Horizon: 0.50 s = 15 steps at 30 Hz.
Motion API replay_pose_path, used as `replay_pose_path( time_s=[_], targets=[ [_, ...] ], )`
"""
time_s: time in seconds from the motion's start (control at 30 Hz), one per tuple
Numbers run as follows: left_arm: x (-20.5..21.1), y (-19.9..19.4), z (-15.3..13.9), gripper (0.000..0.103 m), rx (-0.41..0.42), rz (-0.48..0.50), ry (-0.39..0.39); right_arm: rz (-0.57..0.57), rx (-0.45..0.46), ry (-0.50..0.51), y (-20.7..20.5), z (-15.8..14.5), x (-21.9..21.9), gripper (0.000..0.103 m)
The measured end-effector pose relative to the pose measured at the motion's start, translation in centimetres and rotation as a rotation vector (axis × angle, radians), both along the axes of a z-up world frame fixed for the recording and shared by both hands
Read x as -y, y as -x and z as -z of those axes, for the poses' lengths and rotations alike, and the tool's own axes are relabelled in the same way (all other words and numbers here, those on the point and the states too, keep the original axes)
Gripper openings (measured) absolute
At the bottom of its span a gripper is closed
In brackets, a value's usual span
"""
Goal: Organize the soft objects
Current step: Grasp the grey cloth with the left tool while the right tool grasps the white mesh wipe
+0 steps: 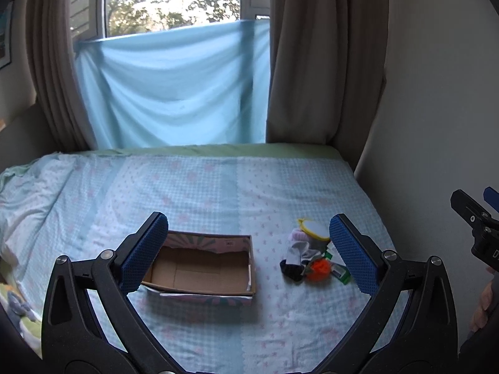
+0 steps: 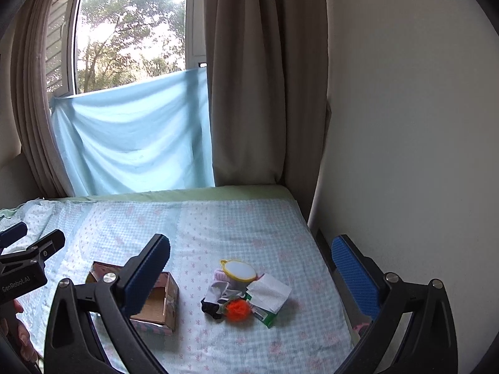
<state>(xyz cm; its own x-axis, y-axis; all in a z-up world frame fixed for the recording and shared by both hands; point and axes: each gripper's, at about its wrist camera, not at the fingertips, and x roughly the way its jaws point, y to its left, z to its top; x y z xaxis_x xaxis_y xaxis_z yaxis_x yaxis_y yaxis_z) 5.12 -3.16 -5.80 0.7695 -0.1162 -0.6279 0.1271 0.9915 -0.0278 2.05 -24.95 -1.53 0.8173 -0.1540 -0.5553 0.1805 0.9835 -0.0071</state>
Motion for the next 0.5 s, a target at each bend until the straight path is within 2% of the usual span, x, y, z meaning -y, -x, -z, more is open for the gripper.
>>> replay_pose_path(
  time_s=[0.17, 0.5],
  targets=[
    [3.8, -4.0, 6.2, 0.103, -0.118, 0.077, 0.0, 0.046, -0.11, -0.017, -2.3, 5.2, 3.3, 0.103],
    [11.4, -13.1, 22.1, 0.103, -0.338, 0.144, 0.024, 0.095, -0.278, -0.039, -8.3, 18.3, 9.4, 0.103]
  ],
)
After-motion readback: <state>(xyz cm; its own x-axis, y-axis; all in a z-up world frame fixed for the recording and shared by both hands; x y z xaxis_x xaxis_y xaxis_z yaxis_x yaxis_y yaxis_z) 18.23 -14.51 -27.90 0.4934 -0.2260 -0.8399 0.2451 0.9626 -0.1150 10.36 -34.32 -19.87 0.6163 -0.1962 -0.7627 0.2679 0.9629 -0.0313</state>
